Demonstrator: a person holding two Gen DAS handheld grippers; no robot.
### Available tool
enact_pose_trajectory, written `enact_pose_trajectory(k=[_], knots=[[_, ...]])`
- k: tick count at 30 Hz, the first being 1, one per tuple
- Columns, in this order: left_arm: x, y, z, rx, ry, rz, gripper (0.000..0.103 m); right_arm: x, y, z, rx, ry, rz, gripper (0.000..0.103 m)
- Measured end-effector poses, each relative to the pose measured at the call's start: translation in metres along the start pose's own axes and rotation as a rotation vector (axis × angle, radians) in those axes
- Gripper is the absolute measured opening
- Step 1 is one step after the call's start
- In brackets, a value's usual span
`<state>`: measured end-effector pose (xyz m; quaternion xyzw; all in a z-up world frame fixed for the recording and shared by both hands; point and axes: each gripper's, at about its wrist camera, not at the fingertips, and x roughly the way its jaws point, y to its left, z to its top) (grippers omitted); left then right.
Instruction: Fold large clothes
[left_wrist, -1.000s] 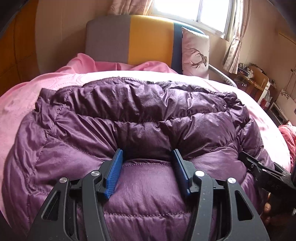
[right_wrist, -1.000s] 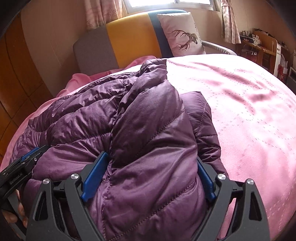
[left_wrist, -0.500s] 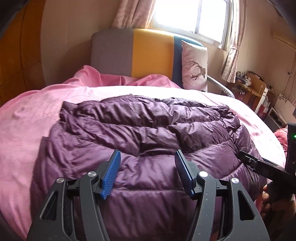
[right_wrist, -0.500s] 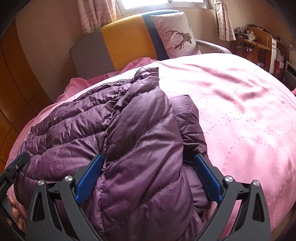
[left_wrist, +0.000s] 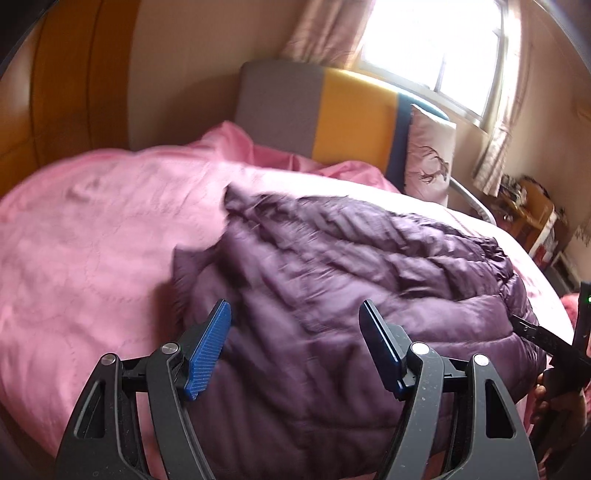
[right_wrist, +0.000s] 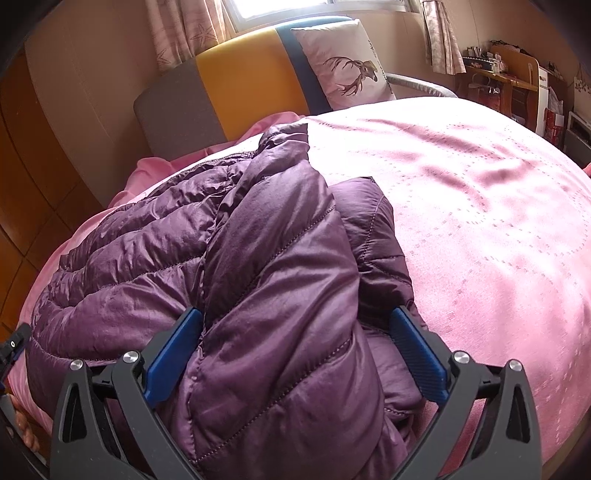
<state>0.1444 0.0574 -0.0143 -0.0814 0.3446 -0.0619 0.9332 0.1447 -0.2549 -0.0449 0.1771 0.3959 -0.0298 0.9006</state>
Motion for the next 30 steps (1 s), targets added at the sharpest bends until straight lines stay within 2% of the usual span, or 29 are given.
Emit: enact_pose_trajectory(k=[2, 5, 11, 14, 17, 21, 24, 30], knots=[[0.008, 0.018, -0.007, -0.036, 0.033, -0.004, 0.066, 0.001, 0.0, 0.0, -0.001, 0.0, 0.002, 0.101], [0.025, 0.038, -0.023, -0.063, 0.082, -0.029, 0.066, 0.005, -0.002, 0.002, 0.002, 0.01, 0.013, 0.101], [0.024, 0.041, -0.027, -0.097, 0.088, -0.032, 0.067, 0.006, -0.005, 0.004, -0.002, 0.022, 0.021, 0.101], [0.006, 0.032, -0.019, -0.09, 0.048, 0.037, 0.072, 0.0, -0.01, 0.006, 0.007, 0.022, 0.039, 0.101], [-0.016, 0.017, -0.012, -0.048, -0.025, 0.084, 0.072, -0.014, -0.018, 0.006, 0.038, 0.005, 0.066, 0.101], [-0.031, -0.013, -0.004, 0.036, -0.074, 0.077, 0.072, -0.028, -0.041, 0.003, 0.101, 0.004, 0.074, 0.101], [-0.027, -0.035, -0.003, 0.091, -0.065, 0.057, 0.072, -0.034, -0.059, -0.004, 0.154, 0.026, 0.108, 0.101], [-0.01, -0.069, -0.007, 0.146, -0.018, 0.013, 0.072, -0.041, -0.066, -0.011, 0.153, 0.026, 0.119, 0.101]])
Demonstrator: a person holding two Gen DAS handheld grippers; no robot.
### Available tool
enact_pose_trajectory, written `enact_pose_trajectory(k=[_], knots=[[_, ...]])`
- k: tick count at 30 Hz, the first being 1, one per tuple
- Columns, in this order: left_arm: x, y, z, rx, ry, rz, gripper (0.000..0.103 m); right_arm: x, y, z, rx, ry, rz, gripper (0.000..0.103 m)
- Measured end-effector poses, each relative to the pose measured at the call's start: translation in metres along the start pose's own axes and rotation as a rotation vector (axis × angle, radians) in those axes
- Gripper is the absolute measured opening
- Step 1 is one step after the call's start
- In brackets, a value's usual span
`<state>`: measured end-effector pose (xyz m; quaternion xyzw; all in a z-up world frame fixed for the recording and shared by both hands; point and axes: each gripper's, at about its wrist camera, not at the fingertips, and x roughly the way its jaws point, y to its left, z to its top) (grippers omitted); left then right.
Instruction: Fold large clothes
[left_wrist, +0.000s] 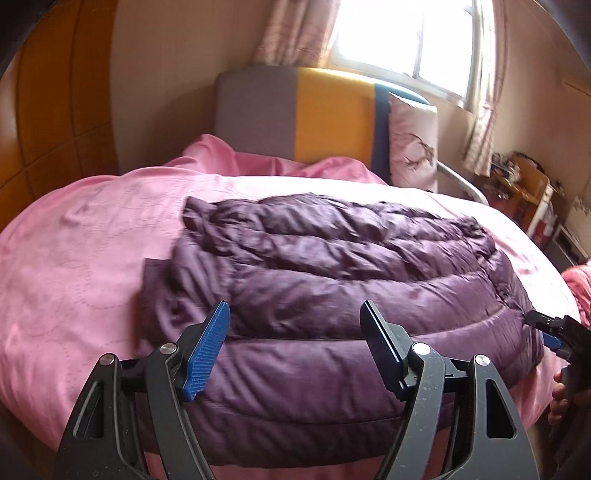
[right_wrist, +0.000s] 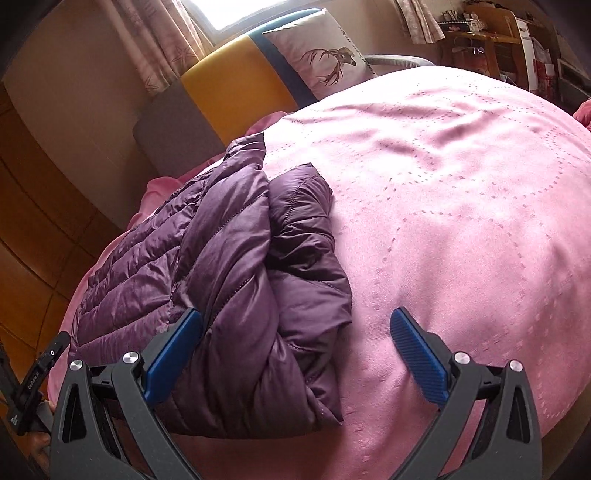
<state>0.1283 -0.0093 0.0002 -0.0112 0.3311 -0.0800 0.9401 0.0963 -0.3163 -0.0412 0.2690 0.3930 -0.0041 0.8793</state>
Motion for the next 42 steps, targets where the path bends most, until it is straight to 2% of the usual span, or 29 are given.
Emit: enact_pose_trajectory(k=[7, 12, 16, 18, 20, 22, 25, 27, 33, 37, 38, 39, 42], knots=[[0.005, -0.02, 0.003, 0.065, 0.002, -0.002, 0.072, -0.016, 0.008, 0.005, -0.031, -0.067, -0.073, 0.101], [0.009, -0.019, 0.004, 0.071, 0.008, 0.001, 0.072, -0.036, 0.024, 0.01, -0.085, -0.123, -0.045, 0.101], [0.013, -0.012, 0.007, 0.064, 0.012, 0.014, 0.072, -0.034, 0.051, 0.01, -0.166, -0.111, 0.003, 0.101], [0.014, -0.007, 0.008, 0.053, 0.011, 0.027, 0.072, -0.027, 0.057, 0.009, -0.198, -0.095, -0.035, 0.101], [0.015, 0.003, 0.009, 0.033, 0.01, 0.055, 0.072, -0.02, 0.051, 0.01, -0.174, -0.079, -0.067, 0.101], [0.015, 0.015, 0.01, -0.014, 0.014, 0.06, 0.072, -0.016, 0.036, 0.011, -0.097, -0.062, -0.073, 0.101], [0.012, 0.025, 0.009, -0.075, 0.02, 0.012, 0.072, -0.013, 0.014, 0.009, -0.035, -0.029, -0.052, 0.101], [0.011, 0.022, 0.008, -0.081, 0.025, -0.024, 0.072, -0.009, 0.003, 0.005, -0.004, 0.002, -0.036, 0.101], [0.008, -0.017, 0.008, 0.007, 0.01, -0.108, 0.072, -0.005, -0.011, -0.001, 0.054, 0.031, 0.037, 0.101], [0.024, -0.033, 0.005, 0.054, 0.069, -0.121, 0.071, -0.003, -0.007, -0.003, 0.068, 0.054, 0.137, 0.101], [0.031, -0.036, 0.003, 0.06, 0.093, -0.121, 0.067, -0.001, -0.005, -0.005, 0.068, 0.066, 0.167, 0.101], [0.037, -0.036, 0.001, 0.051, 0.115, -0.13, 0.066, 0.002, -0.002, -0.006, 0.064, 0.074, 0.183, 0.101], [0.044, -0.034, 0.001, 0.014, 0.131, -0.144, 0.066, 0.007, 0.002, -0.01, 0.063, 0.065, 0.177, 0.101]])
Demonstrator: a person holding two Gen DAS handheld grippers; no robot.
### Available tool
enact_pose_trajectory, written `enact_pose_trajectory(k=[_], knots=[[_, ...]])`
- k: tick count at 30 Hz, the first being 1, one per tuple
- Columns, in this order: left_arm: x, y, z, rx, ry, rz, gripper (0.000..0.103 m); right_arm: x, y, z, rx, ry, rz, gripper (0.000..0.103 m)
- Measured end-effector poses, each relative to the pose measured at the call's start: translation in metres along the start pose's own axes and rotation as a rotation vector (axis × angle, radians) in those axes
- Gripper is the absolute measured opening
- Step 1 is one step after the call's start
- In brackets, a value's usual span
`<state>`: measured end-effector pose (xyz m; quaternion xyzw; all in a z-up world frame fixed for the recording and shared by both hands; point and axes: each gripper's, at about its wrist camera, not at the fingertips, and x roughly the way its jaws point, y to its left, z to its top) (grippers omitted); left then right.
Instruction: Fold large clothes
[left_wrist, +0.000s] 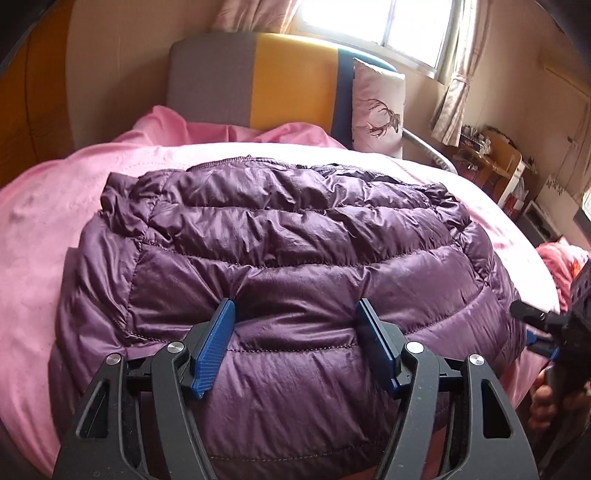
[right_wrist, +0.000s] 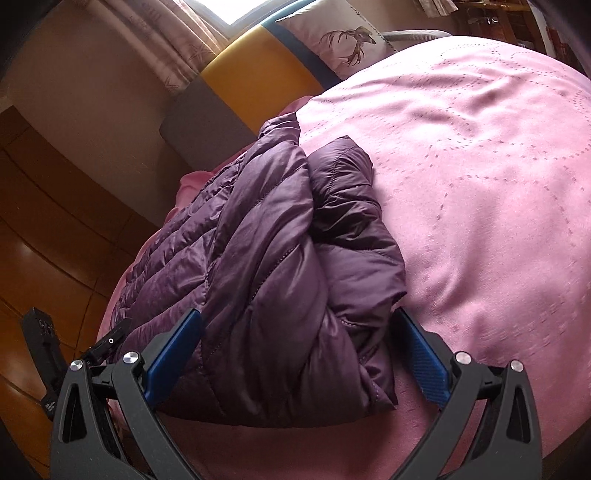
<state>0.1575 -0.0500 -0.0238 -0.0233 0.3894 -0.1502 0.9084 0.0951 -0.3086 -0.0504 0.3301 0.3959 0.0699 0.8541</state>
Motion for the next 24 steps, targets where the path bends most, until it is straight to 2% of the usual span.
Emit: enact_pose_trajectory(k=[2, 3, 4, 5, 10, 13, 20, 24], knots=[[0.0, 0.0, 0.0, -0.002, 0.0, -0.004, 0.066, 0.003, 0.002, -0.001, 0.01, 0.0, 0.015, 0.101], [0.001, -0.001, 0.0, 0.006, 0.001, -0.002, 0.066, 0.005, 0.005, -0.001, 0.008, 0.008, 0.025, 0.096], [0.002, -0.002, 0.0, 0.013, 0.003, 0.001, 0.066, 0.006, 0.007, 0.0, 0.004, 0.018, 0.034, 0.083], [0.003, -0.002, -0.001, 0.016, 0.007, 0.002, 0.066, 0.01, 0.009, -0.001, 0.005, 0.04, 0.052, 0.076], [0.019, 0.002, -0.006, -0.02, 0.031, -0.024, 0.066, 0.012, 0.021, -0.002, -0.004, 0.047, 0.063, 0.051], [0.022, 0.004, -0.009, -0.025, 0.038, -0.035, 0.066, 0.001, 0.042, 0.0, -0.07, 0.016, 0.047, 0.039], [0.023, 0.017, -0.013, -0.091, 0.049, -0.113, 0.066, -0.018, 0.111, 0.005, -0.251, -0.049, 0.06, 0.034], [0.023, 0.022, -0.017, -0.119, 0.046, -0.155, 0.066, -0.016, 0.157, 0.002, -0.372, -0.051, 0.103, 0.032]])
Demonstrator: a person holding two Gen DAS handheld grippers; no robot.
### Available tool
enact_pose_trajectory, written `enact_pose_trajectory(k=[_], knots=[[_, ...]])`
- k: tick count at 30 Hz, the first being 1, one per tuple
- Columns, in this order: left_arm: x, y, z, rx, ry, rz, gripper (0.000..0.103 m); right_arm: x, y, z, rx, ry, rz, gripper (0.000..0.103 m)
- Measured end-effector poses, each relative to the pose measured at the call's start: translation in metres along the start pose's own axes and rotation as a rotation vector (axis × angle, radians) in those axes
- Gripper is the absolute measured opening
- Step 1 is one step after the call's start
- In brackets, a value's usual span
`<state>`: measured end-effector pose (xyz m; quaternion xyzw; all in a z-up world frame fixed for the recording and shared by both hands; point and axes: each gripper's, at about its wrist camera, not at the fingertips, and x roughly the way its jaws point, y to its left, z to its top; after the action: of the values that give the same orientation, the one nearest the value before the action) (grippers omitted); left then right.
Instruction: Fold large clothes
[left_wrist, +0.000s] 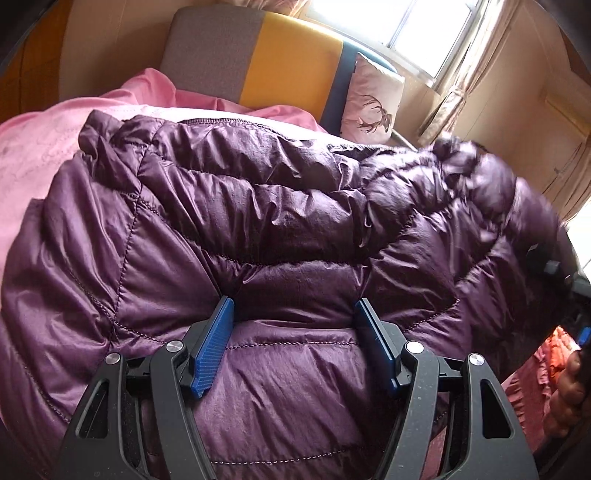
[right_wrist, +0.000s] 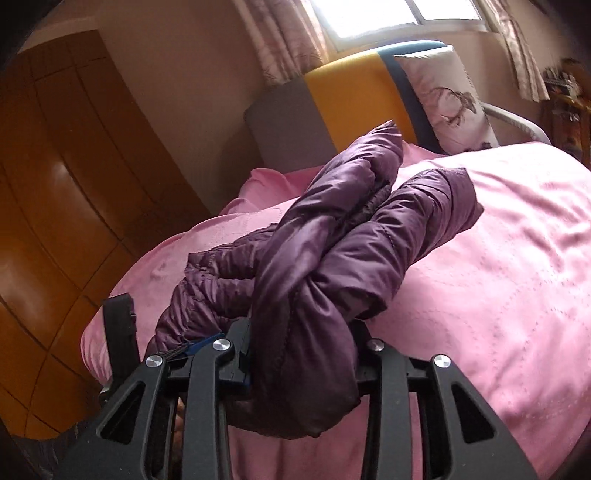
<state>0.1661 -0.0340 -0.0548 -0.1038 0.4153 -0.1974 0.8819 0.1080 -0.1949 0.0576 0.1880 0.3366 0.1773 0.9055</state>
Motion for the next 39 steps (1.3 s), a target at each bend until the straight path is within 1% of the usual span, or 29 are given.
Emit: enact_pose_trajectory(k=[2, 5, 10, 13, 16, 18, 20, 22, 23, 25, 27, 29, 32, 34, 36, 37, 39], knots=[[-0.001, 0.003, -0.001, -0.011, -0.001, -0.02, 0.066, 0.008, 0.021, 0.005, -0.046, 0.007, 0.035, 0.032], [-0.002, 0.008, -0.002, -0.031, -0.004, -0.056, 0.066, 0.03, 0.056, 0.006, -0.11, 0.032, 0.087, 0.032], [-0.011, 0.015, -0.004, -0.032, -0.004, -0.118, 0.065, 0.059, 0.093, 0.005, -0.164, 0.079, 0.126, 0.031], [-0.02, 0.02, -0.001, -0.042, 0.004, -0.151, 0.065, 0.071, 0.11, 0.002, -0.218, 0.108, 0.105, 0.031], [-0.046, 0.034, 0.003, -0.086, -0.005, -0.206, 0.065, 0.084, 0.125, 0.001, -0.266, 0.131, 0.082, 0.031], [-0.072, 0.053, 0.006, -0.114, -0.04, -0.211, 0.065, 0.091, 0.136, -0.001, -0.315, 0.141, 0.071, 0.031], [-0.098, 0.074, 0.008, -0.152, -0.091, -0.216, 0.065, 0.1, 0.147, -0.007, -0.357, 0.151, 0.06, 0.031], [-0.126, 0.095, 0.011, -0.2, -0.155, -0.246, 0.066, 0.108, 0.15, -0.012, -0.387, 0.162, 0.05, 0.031], [-0.139, 0.103, 0.014, -0.22, -0.184, -0.278, 0.066, 0.113, 0.157, -0.015, -0.404, 0.167, 0.05, 0.031], [-0.156, 0.112, 0.019, -0.233, -0.225, -0.325, 0.068, 0.125, 0.173, -0.022, -0.45, 0.18, 0.05, 0.031], [-0.163, 0.111, 0.025, -0.223, -0.248, -0.332, 0.072, 0.134, 0.186, -0.029, -0.497, 0.19, 0.044, 0.031], [-0.164, 0.106, 0.03, -0.21, -0.249, -0.351, 0.073, 0.142, 0.198, -0.039, -0.534, 0.195, 0.041, 0.031], [-0.152, 0.095, 0.041, -0.186, -0.207, -0.368, 0.073, 0.138, 0.211, -0.059, -0.573, 0.193, 0.05, 0.031], [-0.144, 0.096, 0.046, -0.171, -0.171, -0.349, 0.073, 0.142, 0.219, -0.065, -0.599, 0.191, 0.051, 0.031], [-0.128, 0.1, 0.051, -0.168, -0.117, -0.304, 0.073, 0.147, 0.228, -0.071, -0.628, 0.18, 0.034, 0.031], [-0.12, 0.101, 0.052, -0.175, -0.09, -0.28, 0.068, 0.15, 0.229, -0.073, -0.63, 0.176, 0.031, 0.031], [-0.114, 0.107, 0.05, -0.186, -0.047, -0.244, 0.027, 0.152, 0.229, -0.072, -0.619, 0.174, 0.045, 0.033]])
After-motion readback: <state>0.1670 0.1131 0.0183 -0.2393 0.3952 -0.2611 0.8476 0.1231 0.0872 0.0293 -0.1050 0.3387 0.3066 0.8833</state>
